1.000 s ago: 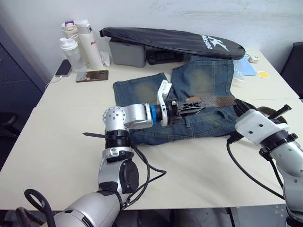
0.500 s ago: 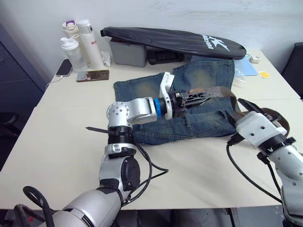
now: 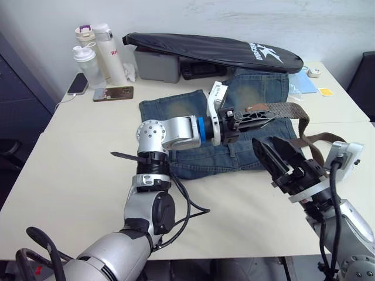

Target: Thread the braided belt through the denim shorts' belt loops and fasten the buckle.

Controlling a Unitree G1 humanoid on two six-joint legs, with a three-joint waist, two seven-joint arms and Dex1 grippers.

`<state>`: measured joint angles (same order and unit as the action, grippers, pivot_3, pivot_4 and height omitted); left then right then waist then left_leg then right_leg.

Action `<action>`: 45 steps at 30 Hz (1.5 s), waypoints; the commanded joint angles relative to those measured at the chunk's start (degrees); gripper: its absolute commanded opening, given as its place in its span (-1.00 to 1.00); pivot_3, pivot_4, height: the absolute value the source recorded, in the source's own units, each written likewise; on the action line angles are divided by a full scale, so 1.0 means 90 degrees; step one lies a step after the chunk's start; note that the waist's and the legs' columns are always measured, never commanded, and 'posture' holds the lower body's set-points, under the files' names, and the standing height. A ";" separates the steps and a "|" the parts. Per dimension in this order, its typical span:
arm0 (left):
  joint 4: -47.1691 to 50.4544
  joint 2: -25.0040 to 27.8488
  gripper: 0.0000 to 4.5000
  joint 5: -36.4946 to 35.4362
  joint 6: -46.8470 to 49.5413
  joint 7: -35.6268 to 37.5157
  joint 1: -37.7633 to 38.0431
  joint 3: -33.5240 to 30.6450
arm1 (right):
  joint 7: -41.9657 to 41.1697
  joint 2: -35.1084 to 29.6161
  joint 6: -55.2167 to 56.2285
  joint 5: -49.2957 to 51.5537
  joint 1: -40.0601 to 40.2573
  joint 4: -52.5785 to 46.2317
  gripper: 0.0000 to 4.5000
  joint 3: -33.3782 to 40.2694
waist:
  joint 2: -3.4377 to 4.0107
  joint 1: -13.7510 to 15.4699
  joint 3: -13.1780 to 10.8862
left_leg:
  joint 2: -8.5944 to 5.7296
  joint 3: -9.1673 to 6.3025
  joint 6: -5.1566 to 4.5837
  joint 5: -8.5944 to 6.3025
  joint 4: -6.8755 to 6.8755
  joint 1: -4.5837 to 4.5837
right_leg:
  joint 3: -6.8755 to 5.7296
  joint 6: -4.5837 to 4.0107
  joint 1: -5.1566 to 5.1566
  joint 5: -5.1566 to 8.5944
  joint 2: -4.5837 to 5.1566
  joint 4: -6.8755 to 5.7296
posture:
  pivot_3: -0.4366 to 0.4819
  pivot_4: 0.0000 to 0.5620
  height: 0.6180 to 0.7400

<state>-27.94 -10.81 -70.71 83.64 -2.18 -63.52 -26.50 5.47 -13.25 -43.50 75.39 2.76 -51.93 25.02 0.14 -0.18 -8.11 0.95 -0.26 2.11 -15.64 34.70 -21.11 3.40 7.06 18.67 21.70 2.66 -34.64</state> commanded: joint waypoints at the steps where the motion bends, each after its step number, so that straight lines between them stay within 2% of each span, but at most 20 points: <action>1: 0.0147 0.0035 -1.00 -0.0224 0.0070 0.0207 -0.0200 0.0049 | 0.0981 0.0187 0.0825 0.1008 -0.0160 0.0115 0.99 -0.0187 | 0.0000 -0.0003 0.0000 | -0.0001 0.0000 -0.0003 0.0001 0.0000 -0.0002 | 0.0000 0.0000 0.0000 0.0000 0.0000 0.0002 | -0.05 -0.47 1.00; 7: 0.0231 0.0119 -1.00 -0.0215 0.0153 0.0254 -0.0155 0.0087 | 0.1776 0.0758 0.2258 0.1793 -0.0728 0.0426 0.99 -0.0403 | 0.0001 -0.0006 0.0000 | -0.0002 0.0001 -0.0005 0.0003 -0.0012 -0.0004 | -0.0001 0.0001 0.0009 0.0000 -0.0006 0.0000 | -0.05 -0.47 1.00; 13: 0.0387 0.0138 -1.00 -0.0147 0.0202 0.0259 0.0007 0.0148 | 0.1969 0.0772 0.2990 0.1782 -0.1407 0.0855 0.99 -0.0539 | 0.0004 -0.0008 0.0001 | 0.0004 0.0003 -0.0007 0.0006 -0.0014 -0.0004 | -0.0002 0.0001 0.0012 0.0000 -0.0005 0.0000 | -0.05 -0.47 1.00; 24: 0.0384 0.0432 -1.00 0.0230 -0.0046 0.0712 0.0157 0.0480 | 0.1754 0.0666 0.3513 0.1887 -0.1262 0.1152 0.99 -0.0479 | 0.0014 -0.0005 0.0007 | 0.0007 0.0004 -0.0006 0.0010 -0.0032 -0.0007 | -0.0002 0.0001 0.0013 0.0000 -0.0004 -0.0004 | -0.05 -0.47 1.00; 27: 0.0365 0.0433 -1.00 0.0241 -0.0064 0.0803 0.0158 0.0532 | 0.1679 0.0554 0.3474 0.1862 -0.1199 0.1159 0.64 -0.0528 | 0.0014 -0.0006 0.0007 | 0.0007 0.0005 -0.0003 0.0012 -0.0038 -0.0005 | -0.0002 0.0001 0.0014 0.0000 -0.0004 -0.0001 | -0.05 -0.47 1.00; 33: 0.0420 0.0456 -1.00 0.0317 -0.0064 0.1005 0.0198 0.0661 | 0.1626 0.0437 0.3437 0.1861 -0.1079 0.1171 -0.70 -0.0658 | 0.0013 -0.0007 0.0006 | 0.0007 0.0004 -0.0003 0.0014 -0.0044 -0.0004 | -0.0001 0.0001 0.0015 0.0000 -0.0005 0.0010 | -0.05 -0.47 1.00; 35: 0.0443 0.0454 -1.00 0.0347 -0.0050 0.1043 0.0216 0.0680 | 0.1636 0.0412 0.3432 0.1853 -0.1050 0.1172 -0.99 -0.0711 | 0.0011 -0.0009 0.0005 | 0.0008 0.0005 -0.0002 0.0015 -0.0045 -0.0004 | -0.0001 0.0001 0.0015 0.0000 -0.0005 0.0012 | -0.05 -0.47 1.00; 45: 0.0483 0.0477 -1.00 0.0422 -0.0038 0.1162 0.0249 0.0715 | 0.1610 0.0391 0.3495 0.1793 -0.1066 0.1229 -0.99 -0.0765 | 0.0006 -0.0007 0.0001 | 0.0009 0.0005 -0.0002 0.0016 -0.0049 -0.0005 | 0.0000 0.0001 0.0017 0.0000 -0.0004 0.0015 | -0.05 -0.47 1.00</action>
<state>-25.56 -6.51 -66.75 83.38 7.04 -60.91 -20.61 20.84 -8.94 -12.36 91.40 -6.30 -40.09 18.44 0.20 -0.24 -8.10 1.02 -0.21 2.09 -15.50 34.26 -21.15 3.40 7.07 18.82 21.70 2.62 -34.50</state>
